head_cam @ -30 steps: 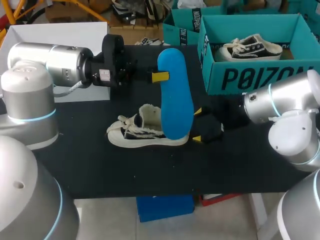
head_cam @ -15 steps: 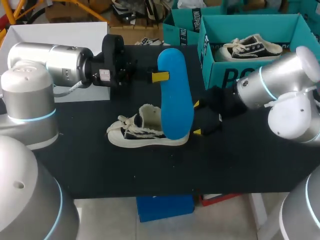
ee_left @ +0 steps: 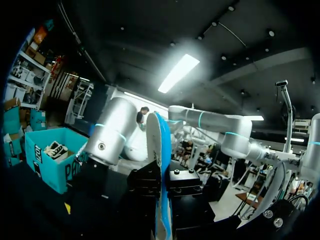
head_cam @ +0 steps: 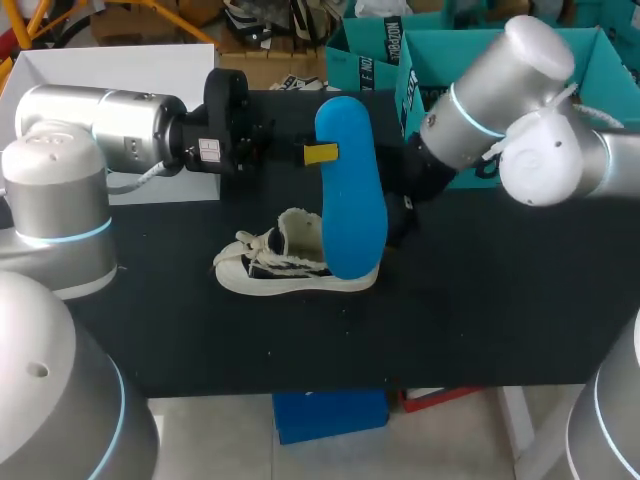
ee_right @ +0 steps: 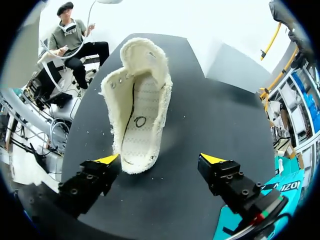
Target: Take the shoe out of the shoebox, open the shoe tongue, remove and reinsert the insole, then place the shoe into the shoebox
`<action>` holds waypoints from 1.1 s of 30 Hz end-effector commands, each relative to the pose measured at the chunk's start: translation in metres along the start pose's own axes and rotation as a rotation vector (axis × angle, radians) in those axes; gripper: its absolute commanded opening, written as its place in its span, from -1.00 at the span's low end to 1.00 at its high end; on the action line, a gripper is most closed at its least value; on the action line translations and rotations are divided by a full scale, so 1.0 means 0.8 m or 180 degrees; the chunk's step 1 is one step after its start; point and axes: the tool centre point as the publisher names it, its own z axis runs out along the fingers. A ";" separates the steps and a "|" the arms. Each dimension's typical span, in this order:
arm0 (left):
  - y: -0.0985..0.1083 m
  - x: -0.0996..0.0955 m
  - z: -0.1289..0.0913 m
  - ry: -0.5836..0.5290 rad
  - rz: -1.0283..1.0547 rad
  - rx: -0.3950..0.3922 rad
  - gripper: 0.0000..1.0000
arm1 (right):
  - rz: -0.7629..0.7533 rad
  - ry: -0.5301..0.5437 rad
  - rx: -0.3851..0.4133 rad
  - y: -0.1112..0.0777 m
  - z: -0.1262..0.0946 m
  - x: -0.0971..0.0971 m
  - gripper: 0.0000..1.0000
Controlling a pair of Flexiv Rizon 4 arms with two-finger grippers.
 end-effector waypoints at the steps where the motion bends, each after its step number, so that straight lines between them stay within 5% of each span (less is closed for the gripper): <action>1: 0.002 0.000 0.002 -0.0016 0.0007 0.0003 -1.00 | -0.0007 0.0155 0.0943 0.019 0.014 -0.015 1.00; 20: 0.002 0.000 0.002 -0.0016 0.0007 0.0003 -1.00 | -0.0093 0.0355 0.1388 0.069 0.059 -0.020 1.00; 33: 0.002 0.000 0.002 -0.0016 0.0007 0.0003 -1.00 | -0.0086 0.0483 0.1439 0.077 0.086 -0.025 1.00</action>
